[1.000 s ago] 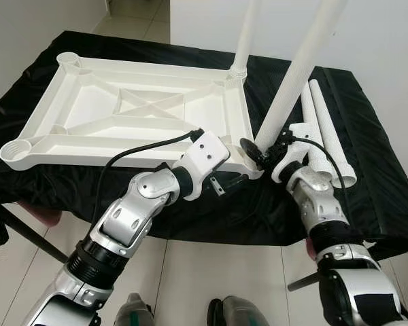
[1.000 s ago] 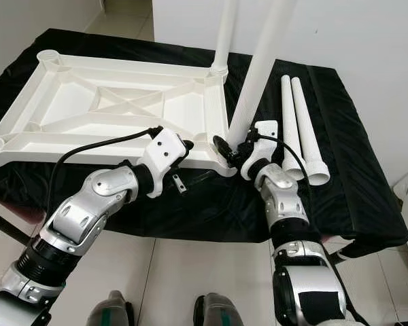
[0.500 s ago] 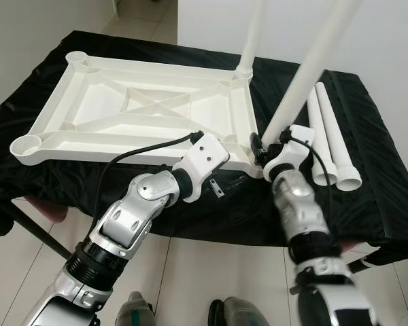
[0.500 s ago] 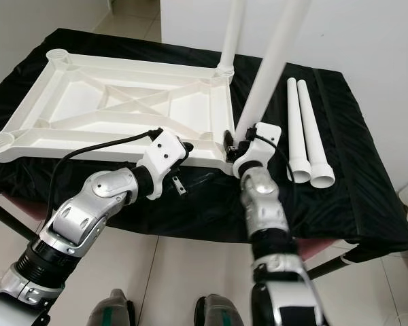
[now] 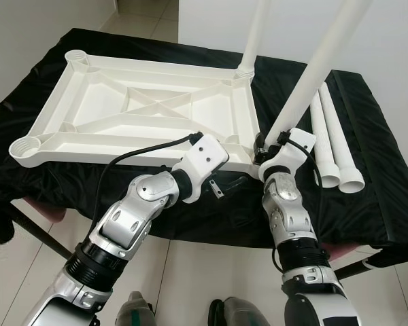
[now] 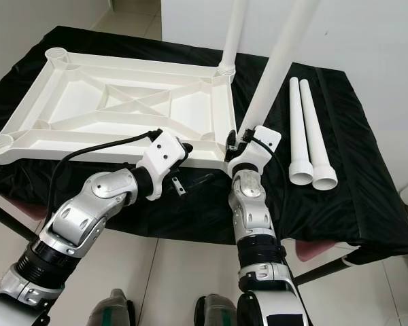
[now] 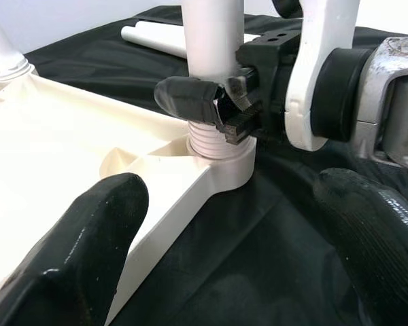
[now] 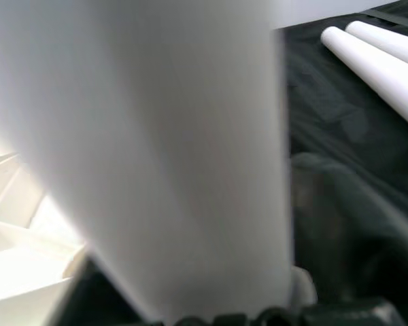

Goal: Building children table

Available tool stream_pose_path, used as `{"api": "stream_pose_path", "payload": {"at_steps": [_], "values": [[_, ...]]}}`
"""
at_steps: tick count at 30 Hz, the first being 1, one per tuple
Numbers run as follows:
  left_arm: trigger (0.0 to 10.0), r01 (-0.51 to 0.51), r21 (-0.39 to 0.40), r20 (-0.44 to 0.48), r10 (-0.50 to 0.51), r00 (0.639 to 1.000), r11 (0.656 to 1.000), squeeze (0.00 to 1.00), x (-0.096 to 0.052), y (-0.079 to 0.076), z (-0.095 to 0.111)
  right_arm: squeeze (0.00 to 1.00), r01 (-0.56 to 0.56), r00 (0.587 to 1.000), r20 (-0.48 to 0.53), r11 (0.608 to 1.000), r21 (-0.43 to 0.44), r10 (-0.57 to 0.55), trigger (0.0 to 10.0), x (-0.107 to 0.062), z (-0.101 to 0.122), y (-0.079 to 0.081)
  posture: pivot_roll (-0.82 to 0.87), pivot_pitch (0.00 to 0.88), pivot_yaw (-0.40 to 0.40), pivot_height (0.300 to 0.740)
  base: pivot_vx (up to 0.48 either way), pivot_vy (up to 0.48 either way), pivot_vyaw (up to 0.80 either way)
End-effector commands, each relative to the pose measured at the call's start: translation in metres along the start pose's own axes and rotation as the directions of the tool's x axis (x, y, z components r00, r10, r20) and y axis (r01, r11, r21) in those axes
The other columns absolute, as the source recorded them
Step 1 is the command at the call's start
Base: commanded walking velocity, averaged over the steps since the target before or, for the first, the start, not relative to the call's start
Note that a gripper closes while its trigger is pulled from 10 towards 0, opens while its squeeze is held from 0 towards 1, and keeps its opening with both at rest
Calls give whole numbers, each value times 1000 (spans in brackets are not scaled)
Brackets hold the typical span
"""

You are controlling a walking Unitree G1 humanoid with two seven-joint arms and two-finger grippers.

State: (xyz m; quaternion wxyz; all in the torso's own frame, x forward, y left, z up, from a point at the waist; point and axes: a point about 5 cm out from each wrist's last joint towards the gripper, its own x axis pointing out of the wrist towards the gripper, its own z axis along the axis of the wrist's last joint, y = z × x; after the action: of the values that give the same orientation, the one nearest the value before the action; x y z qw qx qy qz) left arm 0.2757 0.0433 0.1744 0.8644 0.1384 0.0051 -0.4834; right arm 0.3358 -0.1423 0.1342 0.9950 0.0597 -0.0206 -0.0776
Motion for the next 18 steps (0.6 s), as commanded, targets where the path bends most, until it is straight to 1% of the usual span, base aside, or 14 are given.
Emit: {"api": "stream_pose_path", "payload": {"at_steps": [1, 2, 3, 4, 5, 9, 10, 11, 14, 15, 16, 17, 18], "values": [[10000, 36, -3, -9, -36, 999, 999, 0, 0, -2, -1, 1000, -22, 1000, -22, 1000, 4, 22, 10000, -3, -4, -3, -17, 3, -51, 740, 0, 0, 0], [10000, 36, -3, -9, -36, 999, 999, 0, 0, -2, -1, 1000, -22, 1000, -22, 1000, 4, 22, 10000, -3, -4, -3, -17, 3, -51, 740, 0, 0, 0], [10000, 38, -5, -7, -38, 999, 999, 0, 0, -2, -1, 1000, -63, 998, -6, 998, 12, 63, 10000, -3, 0, -4, -17, 3, -51, 740, 0, 0, 0], [10000, 38, -5, -7, -38, 999, 999, 0, 0, -2, -1, 1000, -63, 998, -6, 998, 12, 63, 10000, -3, 0, -4, -17, 3, -51, 740, 0, 0, 0], [10000, 39, -6, -7, -39, 999, 999, 0, 0, -2, -1, 1000, -89, 996, -3, 996, 14, 89, 10000, -2, 1, -5, -17, 3, -51, 740, 0, 0, 0], [10000, 39, -6, -6, -39, 999, 999, 0, 1, -3, -1, 1000, -103, 995, 8, 995, 12, 103, 10000, -1, 3, -7, -26, 10, -50, 740, 0, 0, 0], [10000, 40, -8, -5, -40, 999, 999, 0, 1, -3, 0, 1000, -174, 985, 5, 984, 30, 174, 10000, 0, 4, -6, -26, 10, -49, 740, 0, 0, 0], [10000, 42, -9, -4, -42, 999, 999, 0, 1, -3, 0, 1000, -262, 965, -3, 965, 19, 262, 10000, 1, 5, -4, -27, 12, -46, 740, 0, 0, 0], [10000, 42, -9, -4, -42, 999, 999, 0, 1, -3, 0, 1000, -262, 965, -3, 965, 19, 262, 10000, 1, 5, -4, -27, 12, -46, 740, 0, 0, 0], [10000, 43, -11, -4, -43, 999, 999, 0, 1, -3, 0, 0, -355, 935, -5, 935, 2, 355, 10000, 0, 6, -3, -28, 12, -46, 740, 0, 0, 0], [10000, 44, -12, -4, -44, 999, 999, 0, 1, -3, 0, 0, -430, 903, -14, 903, -17, 430, 10000, 2, 6, -7, -28, 13, -46, 740, 0, 0, 0], [10000, 44, -12, -4, -44, 999, 999, 0, 1, -3, 0, 0, -430, 903, -14, 903, -17, 430, 10000, 2, 6, -7, -28, 13, -46, 740, 0, 0, 0], [10000, 46, -15, -5, -46, 999, 999, 0, 2, -3, 0, 0, -473, 881, -22, 880, -43, 472, 10000, 4, 6, -12, -27, 11, -46, 740, 0, 0, 0]]}}
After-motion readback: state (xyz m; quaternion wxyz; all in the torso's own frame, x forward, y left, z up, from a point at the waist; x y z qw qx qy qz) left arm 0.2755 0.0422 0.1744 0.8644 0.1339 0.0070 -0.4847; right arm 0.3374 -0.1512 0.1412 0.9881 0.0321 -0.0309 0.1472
